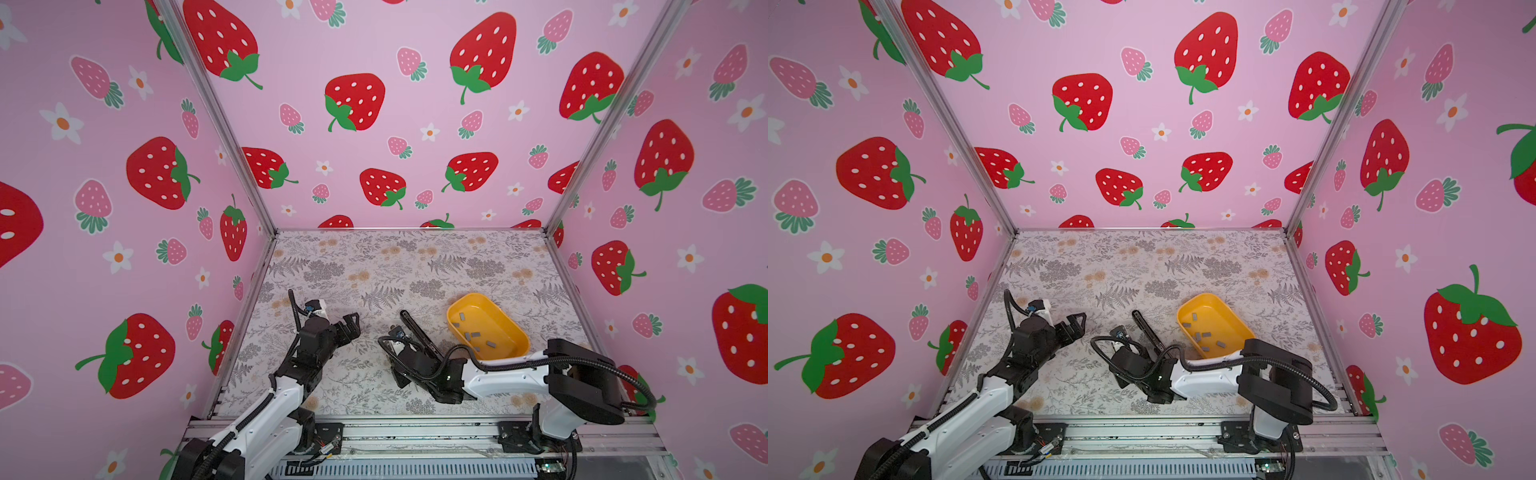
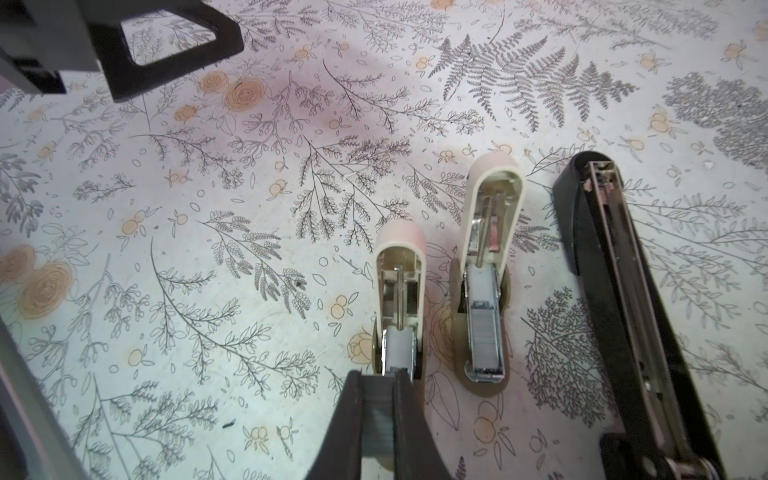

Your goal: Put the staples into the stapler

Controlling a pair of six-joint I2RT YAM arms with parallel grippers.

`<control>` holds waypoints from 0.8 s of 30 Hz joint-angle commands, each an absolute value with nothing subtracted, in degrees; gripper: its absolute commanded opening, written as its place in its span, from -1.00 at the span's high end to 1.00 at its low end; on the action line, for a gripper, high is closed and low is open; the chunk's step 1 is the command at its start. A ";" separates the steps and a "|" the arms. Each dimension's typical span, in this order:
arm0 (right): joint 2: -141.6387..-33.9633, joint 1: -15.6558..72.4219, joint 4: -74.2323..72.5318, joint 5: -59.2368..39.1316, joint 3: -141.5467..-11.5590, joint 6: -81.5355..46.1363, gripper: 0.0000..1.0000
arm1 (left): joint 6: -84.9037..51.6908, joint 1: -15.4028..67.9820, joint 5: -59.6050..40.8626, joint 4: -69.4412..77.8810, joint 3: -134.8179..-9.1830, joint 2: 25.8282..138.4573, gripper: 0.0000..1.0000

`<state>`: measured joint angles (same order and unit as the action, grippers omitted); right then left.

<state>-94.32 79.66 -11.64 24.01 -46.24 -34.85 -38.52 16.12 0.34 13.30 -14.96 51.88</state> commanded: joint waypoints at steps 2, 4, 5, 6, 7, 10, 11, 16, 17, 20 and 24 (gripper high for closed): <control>-95.82 79.98 -12.39 27.75 -47.55 -35.06 0.80 | -37.63 15.90 -1.21 15.26 -17.84 53.27 -0.98; -96.31 79.98 -12.35 28.38 -47.72 -35.14 0.80 | -37.45 15.86 -1.33 15.06 -18.10 53.57 -0.98; -96.58 79.98 -12.31 28.72 -47.80 -35.31 0.80 | -37.44 15.88 -1.27 15.01 -18.19 53.60 -0.98; -96.81 79.98 -12.26 28.76 -47.81 -35.41 0.79 | -37.36 15.92 -1.23 15.01 -18.22 53.53 -0.98; -97.04 79.98 -12.22 28.76 -47.90 -35.41 0.79 | -37.42 15.90 -1.14 14.90 -18.12 53.44 -0.98; -97.72 79.98 -12.23 28.75 -47.99 -35.76 0.80 | -37.27 15.82 -0.97 14.72 -18.11 53.17 -0.98; -97.98 79.98 -12.28 28.75 -47.99 -35.94 0.80 | -37.27 15.91 -1.04 14.77 -18.06 53.26 -0.98; -98.91 79.98 -12.27 28.60 -48.15 -36.45 0.80 | -37.10 15.86 -1.05 14.59 -18.28 53.52 -0.98; -99.04 79.96 -12.28 28.50 -48.16 -36.47 0.80 | -36.95 15.90 -0.97 14.48 -18.39 53.50 -0.98; -99.36 79.98 -12.30 28.32 -48.34 -36.56 0.80 | -37.09 15.88 -0.97 14.42 -18.37 53.51 -0.98; -99.40 79.98 -12.35 27.81 -48.60 -36.66 0.80 | -37.23 15.90 -1.05 14.41 -18.46 53.78 -0.98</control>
<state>-98.70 79.66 -11.97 27.38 -46.85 -35.09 -37.47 16.12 -0.69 13.52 -15.97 53.63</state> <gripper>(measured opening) 0.134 0.990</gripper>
